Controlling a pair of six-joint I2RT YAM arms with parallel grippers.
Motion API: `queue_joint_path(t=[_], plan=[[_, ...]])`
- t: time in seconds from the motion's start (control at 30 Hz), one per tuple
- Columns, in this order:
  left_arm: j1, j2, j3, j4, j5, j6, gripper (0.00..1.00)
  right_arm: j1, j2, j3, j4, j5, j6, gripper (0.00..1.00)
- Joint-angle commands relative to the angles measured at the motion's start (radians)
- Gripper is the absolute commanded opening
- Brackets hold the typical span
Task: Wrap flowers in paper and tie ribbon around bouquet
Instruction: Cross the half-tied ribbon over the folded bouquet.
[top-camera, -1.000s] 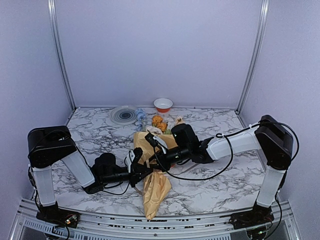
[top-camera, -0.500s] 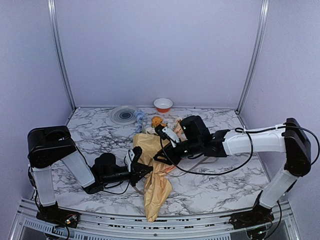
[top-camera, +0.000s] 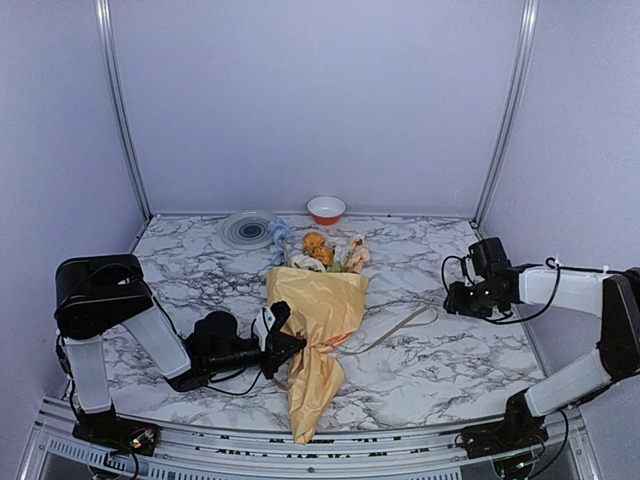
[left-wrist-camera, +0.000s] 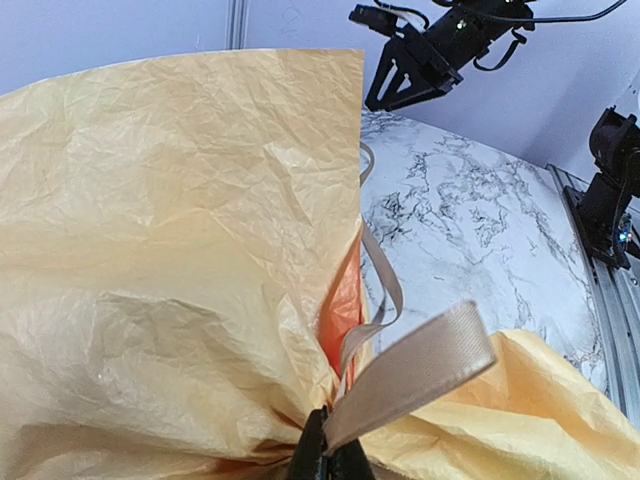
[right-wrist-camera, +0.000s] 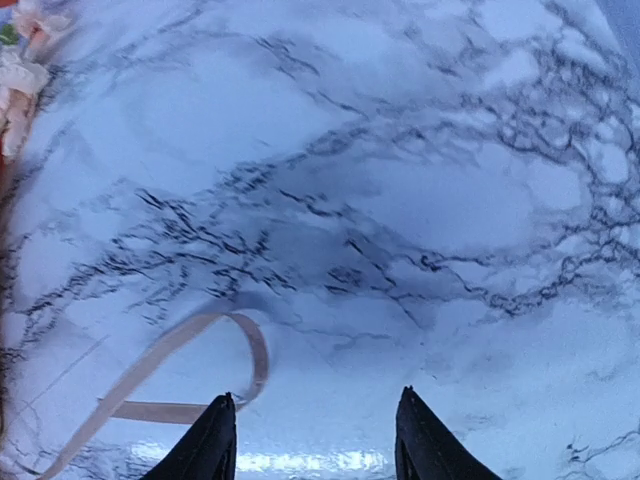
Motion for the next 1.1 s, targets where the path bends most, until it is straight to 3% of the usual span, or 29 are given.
queue_joint_path(t=[0.0,0.17,0.43,0.53,0.67,0.87,1.0,1.07], plan=[[-0.01,-0.035,0.006,-0.035,-0.017,0.03,0.0,-0.027,0.093,-0.01,-0.007,-0.084,0.007,0.53],[-0.012,-0.047,0.005,-0.051,-0.022,0.037,0.0,-0.028,0.217,0.025,0.009,-0.111,-0.012,0.47],[-0.015,-0.049,0.015,-0.073,-0.019,0.041,0.0,-0.026,0.188,0.052,-0.034,-0.044,-0.001,0.38],[-0.016,-0.049,0.02,-0.082,-0.016,0.04,0.0,-0.007,0.101,0.093,-0.082,0.059,-0.016,0.38],[-0.018,-0.046,0.025,-0.088,-0.014,0.042,0.0,0.037,0.045,0.106,-0.041,0.048,-0.083,0.44],[-0.019,-0.053,0.022,-0.097,-0.018,0.042,0.0,0.042,0.231,0.14,-0.085,-0.008,-0.082,0.5],[-0.019,-0.058,0.021,-0.11,-0.021,0.044,0.0,0.05,0.288,0.156,-0.07,-0.031,-0.082,0.44],[-0.02,-0.061,0.019,-0.111,-0.021,0.043,0.0,0.052,0.301,0.158,-0.061,-0.04,-0.084,0.32]])
